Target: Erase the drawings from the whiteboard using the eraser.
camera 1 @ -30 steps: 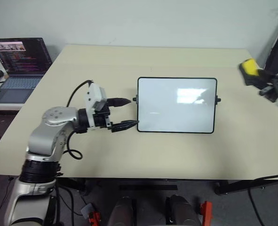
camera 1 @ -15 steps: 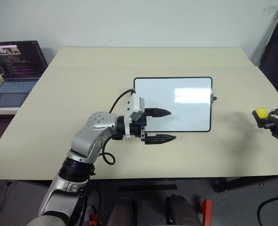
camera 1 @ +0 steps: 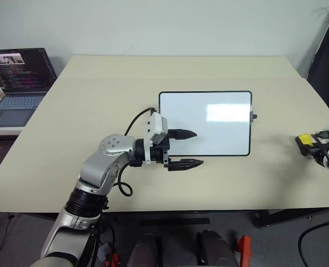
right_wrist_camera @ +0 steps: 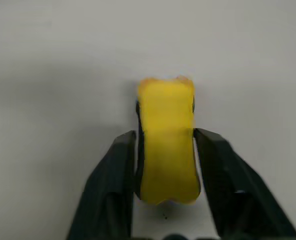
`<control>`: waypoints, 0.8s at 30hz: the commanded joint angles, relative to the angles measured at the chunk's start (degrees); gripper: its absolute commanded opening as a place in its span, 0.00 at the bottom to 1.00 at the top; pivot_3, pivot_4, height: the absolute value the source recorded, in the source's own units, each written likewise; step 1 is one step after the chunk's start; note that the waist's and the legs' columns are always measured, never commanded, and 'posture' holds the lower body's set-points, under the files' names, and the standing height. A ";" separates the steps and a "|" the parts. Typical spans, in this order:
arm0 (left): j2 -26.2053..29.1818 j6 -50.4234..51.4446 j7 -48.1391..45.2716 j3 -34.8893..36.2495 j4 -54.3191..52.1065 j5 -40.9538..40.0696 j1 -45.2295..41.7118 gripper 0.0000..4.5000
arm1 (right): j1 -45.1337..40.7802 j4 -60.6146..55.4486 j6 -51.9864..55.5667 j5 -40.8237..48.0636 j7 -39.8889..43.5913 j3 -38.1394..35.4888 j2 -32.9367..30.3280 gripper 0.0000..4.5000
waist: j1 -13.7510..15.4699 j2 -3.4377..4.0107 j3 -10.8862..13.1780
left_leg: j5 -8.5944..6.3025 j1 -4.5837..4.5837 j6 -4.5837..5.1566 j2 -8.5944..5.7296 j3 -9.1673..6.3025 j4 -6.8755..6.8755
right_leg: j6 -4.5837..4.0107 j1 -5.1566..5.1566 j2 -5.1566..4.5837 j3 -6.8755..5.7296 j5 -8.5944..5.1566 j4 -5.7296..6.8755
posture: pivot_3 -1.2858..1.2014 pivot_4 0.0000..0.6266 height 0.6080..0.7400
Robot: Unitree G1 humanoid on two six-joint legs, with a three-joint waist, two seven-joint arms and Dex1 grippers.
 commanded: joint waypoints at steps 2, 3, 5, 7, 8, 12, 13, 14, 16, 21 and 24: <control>0.89 -0.59 0.63 1.88 -2.30 -0.31 -0.16 1.00 | -1.79 -1.51 -2.40 0.50 0.31 -0.67 -1.07 0.77 | -0.01 0.00 0.00 | 0.00 0.00 0.00 0.00 0.00 0.00 | 0.00 0.00 0.00 0.00 0.00 0.00 | 0.52 0.24 1.00; 1.24 -0.73 1.14 2.32 -1.99 0.06 -0.20 1.00 | -1.91 -2.85 -2.28 1.40 0.81 -1.44 -1.22 0.84 | -0.01 0.00 0.00 | 0.00 0.00 0.00 0.00 0.00 0.00 | 0.00 0.00 0.00 0.00 0.00 0.00 | 0.52 0.24 1.00; 1.82 -1.95 3.60 3.84 -0.75 1.78 -0.41 1.00 | -1.85 -5.90 -3.26 2.37 0.75 -2.67 -1.62 0.99 | -0.11 0.04 0.03 | 0.00 0.00 0.00 0.00 0.00 0.00 | 0.00 0.00 0.00 0.01 0.00 0.00 | 0.52 0.24 1.00; 2.02 -2.81 7.85 8.01 0.60 2.30 -0.34 1.00 | -1.40 -10.52 -5.77 4.75 0.15 -4.97 0.02 0.99 | -0.18 0.06 0.03 | 0.00 0.01 0.00 0.01 0.00 0.00 | 0.01 0.00 0.00 0.01 0.00 0.01 | 0.52 0.24 1.00; 2.00 -3.83 10.06 10.36 1.38 2.60 -0.08 1.00 | -1.21 -12.54 -7.35 6.07 -0.92 -6.36 1.56 0.99 | -0.27 0.06 0.03 | 0.00 0.02 0.00 0.01 -0.01 -0.01 | 0.01 0.00 0.00 0.01 0.01 0.01 | 0.52 0.24 1.00; 2.77 -8.77 18.50 17.27 7.38 6.63 1.74 1.00 | 1.90 -19.48 -12.93 8.52 -4.60 -7.96 9.70 0.99 | -0.46 0.05 0.03 | 0.00 0.11 0.00 0.08 -0.06 -0.01 | 0.02 0.10 0.05 -0.03 0.01 0.02 | 0.52 0.24 1.00; 2.95 -9.72 20.42 18.04 8.85 8.10 2.55 1.00 | 2.95 -19.46 -15.52 8.45 -4.85 -7.24 12.45 0.99 | -0.43 0.05 0.02 | 0.00 0.14 0.00 0.06 -0.08 -0.02 | 0.02 0.14 0.04 -0.05 0.01 0.00 | 0.52 0.24 1.00; 3.03 -10.44 21.75 18.47 9.87 9.09 3.08 1.00 | 3.65 -19.35 -17.32 8.32 -5.05 -6.75 14.33 0.99 | -0.32 0.04 0.01 | 0.00 0.14 0.00 0.06 -0.09 -0.02 | 0.02 0.15 0.04 -0.06 0.01 -0.01 | 0.52 0.24 1.00; 1.49 -13.17 25.39 18.57 12.67 11.46 3.73 1.00 | 4.13 -16.11 -23.49 6.97 -6.73 -6.30 17.93 0.99 | -0.04 0.04 0.01 | 0.00 0.10 0.00 0.02 -0.10 -0.01 | 0.04 0.14 -0.01 -0.07 0.03 -0.03 | 0.52 0.24 1.00; -5.71 -21.69 33.31 19.09 18.10 13.90 4.18 1.00 | 3.97 -10.92 -29.53 7.47 -7.50 -5.85 22.34 0.99 | 1.56 0.07 0.03 | 0.00 0.00 -0.01 -0.08 -0.11 0.10 | 0.15 0.13 -0.12 -0.08 0.12 -0.09 | 0.52 0.24 1.00; -8.08 -25.22 35.41 18.45 21.03 15.70 4.96 1.00 | 4.08 -9.29 -31.65 6.72 -8.03 -4.95 23.05 0.99 | 1.44 0.07 0.03 | 0.00 0.01 -0.01 -0.08 -0.10 0.09 | 0.16 0.14 -0.12 -0.07 0.13 -0.10 | 0.52 0.24 1.00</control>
